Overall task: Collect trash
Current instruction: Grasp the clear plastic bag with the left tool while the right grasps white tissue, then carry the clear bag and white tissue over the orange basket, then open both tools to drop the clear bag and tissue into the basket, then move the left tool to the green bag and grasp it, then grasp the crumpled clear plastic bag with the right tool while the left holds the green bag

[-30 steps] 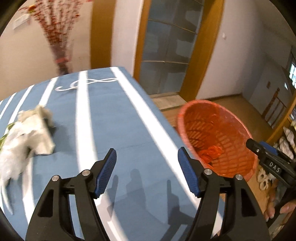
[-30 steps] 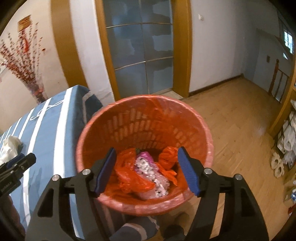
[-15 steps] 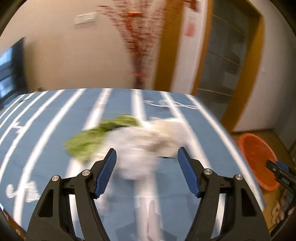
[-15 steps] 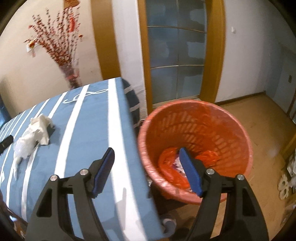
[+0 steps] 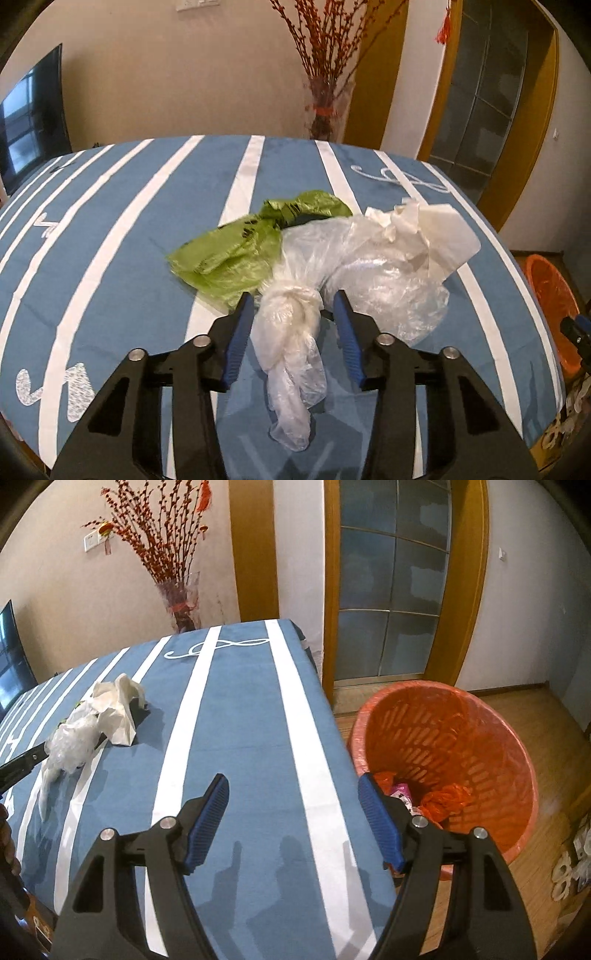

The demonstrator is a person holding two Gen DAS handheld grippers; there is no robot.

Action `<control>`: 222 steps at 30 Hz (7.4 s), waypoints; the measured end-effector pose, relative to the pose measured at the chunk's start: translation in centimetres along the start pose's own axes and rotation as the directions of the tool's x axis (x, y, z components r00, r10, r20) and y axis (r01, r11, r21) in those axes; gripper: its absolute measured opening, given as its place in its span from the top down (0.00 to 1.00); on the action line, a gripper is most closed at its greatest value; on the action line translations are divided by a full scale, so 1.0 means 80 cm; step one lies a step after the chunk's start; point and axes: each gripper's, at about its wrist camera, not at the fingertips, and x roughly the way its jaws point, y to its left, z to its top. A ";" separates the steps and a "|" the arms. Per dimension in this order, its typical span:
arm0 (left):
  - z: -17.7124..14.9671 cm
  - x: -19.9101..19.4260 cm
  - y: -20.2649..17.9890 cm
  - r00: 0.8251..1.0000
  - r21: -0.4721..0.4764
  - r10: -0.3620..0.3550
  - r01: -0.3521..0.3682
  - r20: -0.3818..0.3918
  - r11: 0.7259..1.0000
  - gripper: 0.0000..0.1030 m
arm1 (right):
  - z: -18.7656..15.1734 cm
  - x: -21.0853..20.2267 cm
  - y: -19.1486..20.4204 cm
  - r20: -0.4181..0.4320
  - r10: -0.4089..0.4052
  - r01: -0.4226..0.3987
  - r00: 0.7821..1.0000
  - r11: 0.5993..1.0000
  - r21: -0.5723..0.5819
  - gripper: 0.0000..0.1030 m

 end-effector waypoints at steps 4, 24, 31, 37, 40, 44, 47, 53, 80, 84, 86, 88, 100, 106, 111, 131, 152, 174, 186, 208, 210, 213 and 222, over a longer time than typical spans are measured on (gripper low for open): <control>-0.004 0.012 0.000 1.000 -0.007 0.002 -0.002 -0.029 1.000 0.60 | 0.000 0.002 0.004 -0.006 0.002 -0.002 1.000 1.000 -0.008 0.31; 0.009 -0.037 0.015 0.997 -0.026 -0.004 0.006 0.075 1.000 0.79 | 0.010 -0.001 0.036 0.011 0.043 -0.042 0.999 0.997 -0.057 0.31; 0.026 -0.062 0.041 0.992 -0.078 -0.003 0.013 0.128 0.997 0.79 | 0.027 0.006 0.072 0.014 0.114 -0.113 0.993 0.990 -0.079 0.31; 0.040 -0.076 0.057 0.987 -0.090 0.012 0.003 0.163 0.996 0.79 | 0.043 0.015 0.120 0.021 0.171 -0.167 0.985 0.976 -0.137 0.38; 0.043 -0.079 0.067 0.986 -0.102 0.031 -0.014 0.167 0.995 0.79 | 0.053 0.024 0.135 0.019 0.192 -0.187 0.981 0.973 -0.137 0.41; 0.046 -0.085 0.084 0.983 -0.128 0.056 -0.034 0.174 0.991 0.79 | 0.070 0.039 0.154 0.014 0.221 -0.217 0.975 0.967 -0.136 0.46; 0.048 -0.085 0.094 0.982 -0.132 0.070 -0.047 0.174 0.990 0.79 | 0.080 0.050 0.168 0.009 0.233 -0.230 0.972 0.963 -0.139 0.48; 0.047 -0.079 0.101 0.984 -0.134 0.076 -0.054 0.160 0.989 0.79 | 0.087 0.081 0.183 -0.047 0.242 -0.246 0.969 0.961 -0.129 0.60; 0.036 -0.067 -0.035 0.986 0.023 -0.122 0.120 0.117 0.993 0.79 | 0.042 -0.015 0.050 0.122 0.008 0.006 0.993 0.993 -0.117 0.98; 0.033 -0.068 -0.070 0.981 0.062 -0.163 0.157 0.109 0.986 0.79 | 0.035 -0.025 0.013 0.132 -0.059 0.070 0.989 0.995 -0.076 0.98; 0.031 -0.067 -0.090 0.977 0.084 -0.183 0.175 0.105 0.981 0.79 | 0.030 -0.028 -0.003 0.132 -0.083 0.091 0.988 0.994 -0.053 0.98; 0.029 -0.065 -0.107 0.974 0.101 -0.203 0.194 0.095 0.976 0.79 | 0.027 -0.030 -0.021 0.132 -0.107 0.112 0.985 0.993 -0.031 0.98; 0.016 -0.056 -0.226 0.934 0.187 -0.358 0.347 0.026 0.919 0.79 | 0.012 -0.049 -0.131 0.140 -0.239 0.220 0.961 0.966 0.136 0.98; 0.004 -0.056 -0.291 0.900 0.222 -0.437 0.428 -0.011 0.876 0.79 | 0.008 -0.053 -0.168 0.147 -0.267 0.237 0.953 0.952 0.192 0.98; 0.001 -0.043 -0.334 0.880 0.248 -0.473 0.469 -0.050 0.848 0.79 | 0.005 -0.053 -0.187 0.146 -0.275 0.240 0.950 0.945 0.221 0.98; -0.022 0.002 -0.431 0.814 0.269 -0.554 0.581 -0.177 0.768 0.79 | 0.005 -0.029 -0.262 0.133 -0.255 0.199 0.958 0.922 0.332 0.98; -0.027 0.014 -0.385 0.898 0.293 -0.416 0.439 -0.142 0.849 0.18 | -0.024 -0.013 -0.274 0.058 -0.248 0.211 0.967 0.907 0.363 0.39; 0.054 -0.029 -0.138 0.985 0.114 -0.136 0.123 0.110 0.986 0.12 | -0.003 -0.024 -0.116 0.081 -0.101 0.087 0.992 0.983 0.163 0.24; 0.078 0.063 0.013 0.998 0.054 0.054 -0.055 0.025 0.997 0.24 | 0.010 -0.009 -0.024 0.058 -0.014 0.010 0.998 0.998 0.069 0.24; 0.083 0.128 0.036 0.994 0.054 -0.041 0.047 -0.105 0.997 0.73 | 0.027 0.014 0.051 0.024 0.049 -0.048 0.998 0.998 -0.031 0.24; 0.081 0.120 0.042 0.995 0.045 -0.033 0.037 -0.092 0.998 0.73 | 0.029 0.011 0.057 0.029 0.062 -0.061 0.998 0.997 -0.039 0.24; 0.079 0.103 0.056 0.998 0.021 -0.016 0.017 -0.063 1.000 0.73 | 0.035 0.009 0.072 0.034 0.094 -0.092 0.995 0.995 -0.048 0.24; 0.069 0.046 0.110 0.998 -0.040 0.068 -0.067 0.015 0.997 0.73 | 0.053 0.012 0.156 0.022 0.242 -0.239 0.970 0.966 -0.100 0.24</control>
